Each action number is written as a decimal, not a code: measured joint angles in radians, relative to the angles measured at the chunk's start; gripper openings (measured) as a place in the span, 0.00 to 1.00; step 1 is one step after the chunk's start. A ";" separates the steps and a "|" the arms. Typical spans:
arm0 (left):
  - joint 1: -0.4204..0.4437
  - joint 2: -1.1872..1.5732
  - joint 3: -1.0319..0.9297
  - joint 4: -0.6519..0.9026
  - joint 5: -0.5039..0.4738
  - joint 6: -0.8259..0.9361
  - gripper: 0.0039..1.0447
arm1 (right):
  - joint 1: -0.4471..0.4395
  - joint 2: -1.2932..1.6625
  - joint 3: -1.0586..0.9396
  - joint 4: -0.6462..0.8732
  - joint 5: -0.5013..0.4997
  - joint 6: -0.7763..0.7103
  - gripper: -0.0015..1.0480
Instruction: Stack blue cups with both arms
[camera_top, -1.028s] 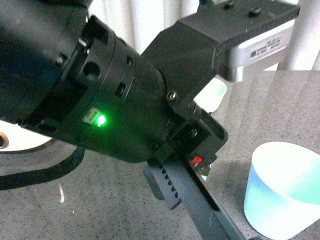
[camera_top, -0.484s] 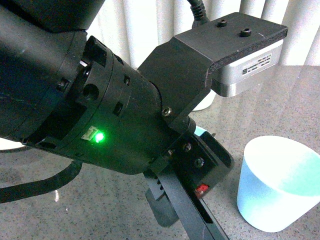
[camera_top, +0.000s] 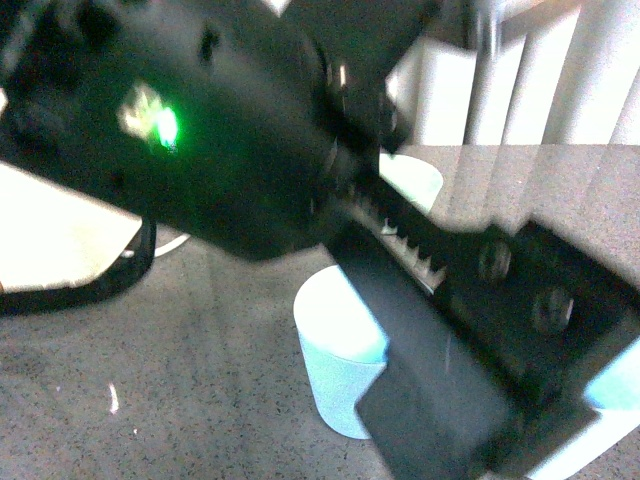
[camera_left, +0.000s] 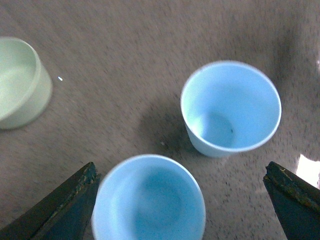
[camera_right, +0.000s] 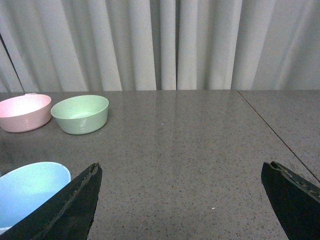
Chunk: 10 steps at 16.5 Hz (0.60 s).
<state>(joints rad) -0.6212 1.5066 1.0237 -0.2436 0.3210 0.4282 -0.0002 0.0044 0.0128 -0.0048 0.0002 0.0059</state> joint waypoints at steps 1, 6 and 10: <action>0.013 -0.014 0.017 0.013 0.004 -0.013 0.94 | 0.000 0.000 0.000 0.000 0.000 0.000 0.94; 0.338 -0.389 -0.117 0.495 -0.159 -0.315 0.94 | 0.000 0.000 0.000 0.000 0.000 0.000 0.94; 0.404 -0.576 -0.249 0.435 -0.383 -0.362 0.80 | 0.000 0.000 0.000 0.000 0.000 0.000 0.94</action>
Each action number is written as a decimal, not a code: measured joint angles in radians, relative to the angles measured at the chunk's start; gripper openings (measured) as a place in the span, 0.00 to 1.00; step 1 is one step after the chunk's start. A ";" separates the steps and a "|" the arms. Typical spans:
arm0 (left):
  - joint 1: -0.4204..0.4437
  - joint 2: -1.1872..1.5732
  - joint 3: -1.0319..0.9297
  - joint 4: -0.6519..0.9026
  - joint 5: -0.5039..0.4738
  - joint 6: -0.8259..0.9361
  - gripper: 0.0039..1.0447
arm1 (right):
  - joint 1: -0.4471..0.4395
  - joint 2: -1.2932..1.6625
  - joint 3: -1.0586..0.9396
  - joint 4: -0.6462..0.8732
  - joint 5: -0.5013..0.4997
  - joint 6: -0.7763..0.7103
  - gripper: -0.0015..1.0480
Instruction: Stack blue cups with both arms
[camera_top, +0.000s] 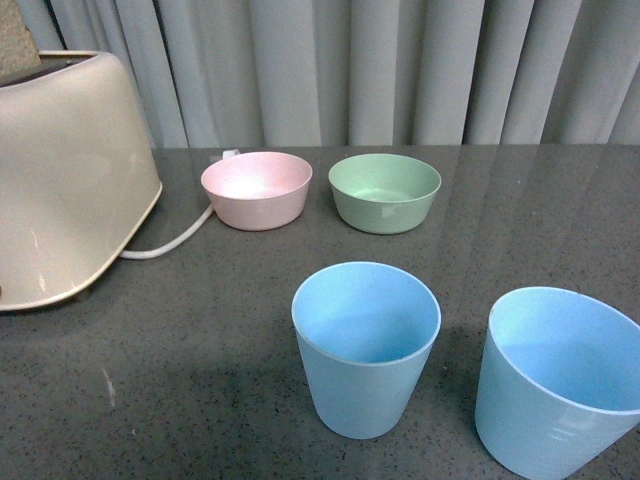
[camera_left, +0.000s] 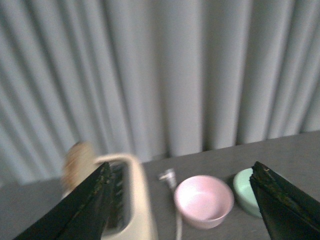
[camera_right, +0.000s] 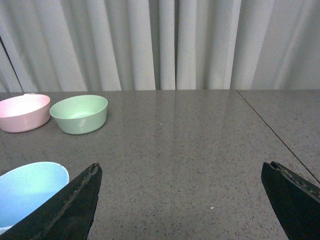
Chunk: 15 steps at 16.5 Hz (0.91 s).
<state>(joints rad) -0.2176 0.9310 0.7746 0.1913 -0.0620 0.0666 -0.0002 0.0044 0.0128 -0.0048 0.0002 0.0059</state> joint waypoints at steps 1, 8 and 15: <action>0.036 -0.042 -0.051 -0.002 -0.027 -0.015 0.75 | 0.000 0.000 0.000 0.000 0.000 0.000 0.94; 0.219 -0.285 -0.445 0.122 0.052 -0.061 0.12 | 0.000 0.000 0.000 0.000 0.000 0.000 0.94; 0.216 -0.418 -0.602 0.146 0.062 -0.064 0.01 | 0.000 0.000 0.000 0.000 0.000 0.000 0.94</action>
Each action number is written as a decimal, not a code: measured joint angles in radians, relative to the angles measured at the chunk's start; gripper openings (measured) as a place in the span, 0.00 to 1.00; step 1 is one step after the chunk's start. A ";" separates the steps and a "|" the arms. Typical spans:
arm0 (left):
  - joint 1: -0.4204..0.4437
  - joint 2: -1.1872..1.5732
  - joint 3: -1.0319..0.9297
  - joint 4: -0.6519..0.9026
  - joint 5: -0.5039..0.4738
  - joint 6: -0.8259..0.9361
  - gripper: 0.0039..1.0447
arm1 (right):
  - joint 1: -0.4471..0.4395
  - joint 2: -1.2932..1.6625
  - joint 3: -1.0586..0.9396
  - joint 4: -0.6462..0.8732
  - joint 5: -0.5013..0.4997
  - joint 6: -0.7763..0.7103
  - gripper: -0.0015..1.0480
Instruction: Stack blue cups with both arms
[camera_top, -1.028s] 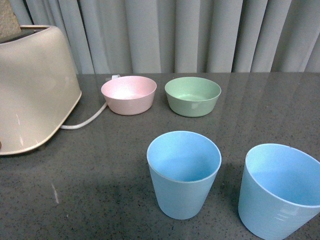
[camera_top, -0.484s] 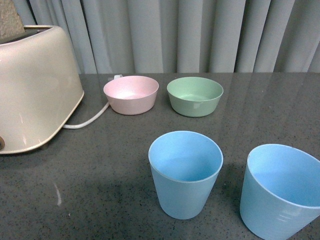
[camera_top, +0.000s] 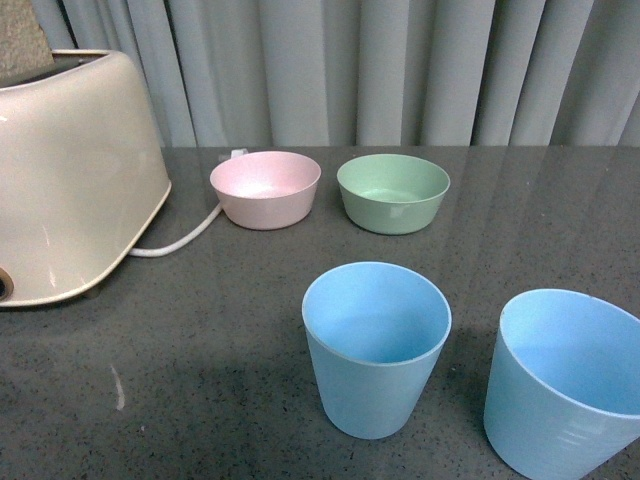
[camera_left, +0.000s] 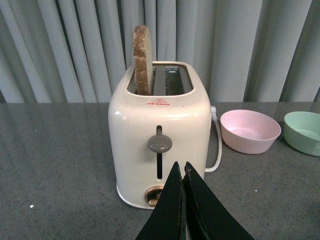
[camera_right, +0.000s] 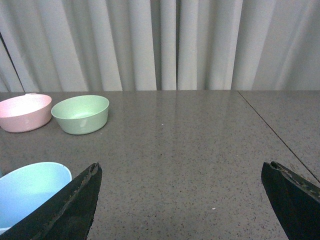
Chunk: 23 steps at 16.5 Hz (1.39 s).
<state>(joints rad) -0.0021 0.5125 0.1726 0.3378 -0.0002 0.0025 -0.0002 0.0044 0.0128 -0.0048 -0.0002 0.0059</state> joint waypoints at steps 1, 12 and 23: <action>0.000 -0.027 -0.024 -0.004 0.000 0.000 0.01 | 0.000 0.000 0.000 0.000 0.000 0.000 0.94; 0.000 -0.255 -0.133 -0.121 0.000 0.000 0.01 | 0.000 0.000 0.000 0.000 0.000 0.000 0.94; 0.002 -0.502 -0.158 -0.338 0.000 0.000 0.01 | 0.000 0.000 0.000 0.000 0.000 0.000 0.94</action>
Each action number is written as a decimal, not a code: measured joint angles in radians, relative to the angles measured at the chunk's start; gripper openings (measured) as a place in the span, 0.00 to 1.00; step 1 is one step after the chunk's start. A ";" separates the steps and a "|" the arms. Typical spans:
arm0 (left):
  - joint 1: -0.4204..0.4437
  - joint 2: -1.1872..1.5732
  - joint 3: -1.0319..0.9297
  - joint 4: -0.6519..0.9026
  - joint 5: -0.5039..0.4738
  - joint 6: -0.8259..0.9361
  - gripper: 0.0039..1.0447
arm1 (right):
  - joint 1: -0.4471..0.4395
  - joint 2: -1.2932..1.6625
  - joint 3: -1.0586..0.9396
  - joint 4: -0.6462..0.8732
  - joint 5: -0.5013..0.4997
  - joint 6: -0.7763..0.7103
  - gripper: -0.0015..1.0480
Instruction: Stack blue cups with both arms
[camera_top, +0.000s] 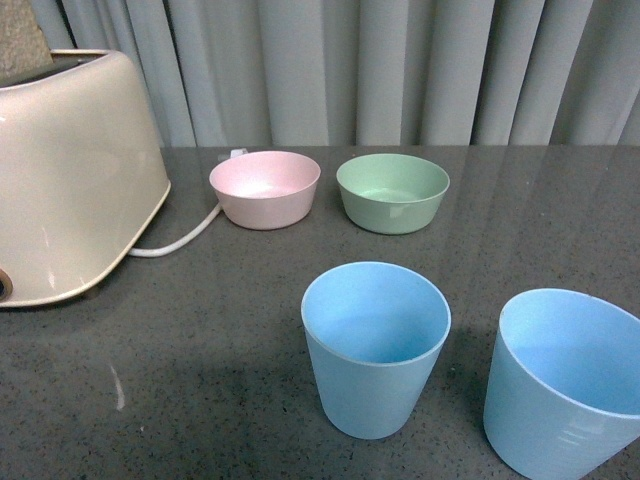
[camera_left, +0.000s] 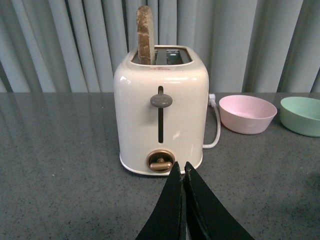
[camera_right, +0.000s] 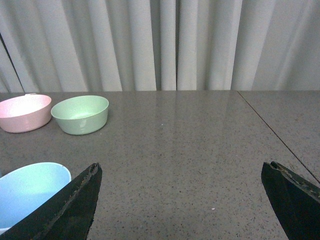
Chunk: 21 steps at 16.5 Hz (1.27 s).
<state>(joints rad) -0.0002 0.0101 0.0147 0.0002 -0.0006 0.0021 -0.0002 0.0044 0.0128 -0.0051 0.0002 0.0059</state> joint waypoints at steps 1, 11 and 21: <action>0.000 0.000 0.000 -0.005 0.000 0.000 0.01 | 0.000 0.000 0.000 0.001 0.000 0.000 0.94; 0.000 0.000 0.000 -0.004 0.000 -0.002 0.93 | -0.174 0.453 0.352 0.050 -0.494 0.208 0.94; 0.000 0.000 0.000 -0.004 0.000 -0.002 0.94 | 0.057 0.713 0.573 -0.178 -0.397 0.179 0.94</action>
<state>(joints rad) -0.0002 0.0101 0.0147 -0.0036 -0.0006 0.0002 0.0570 0.7174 0.5861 -0.1829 -0.3965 0.1852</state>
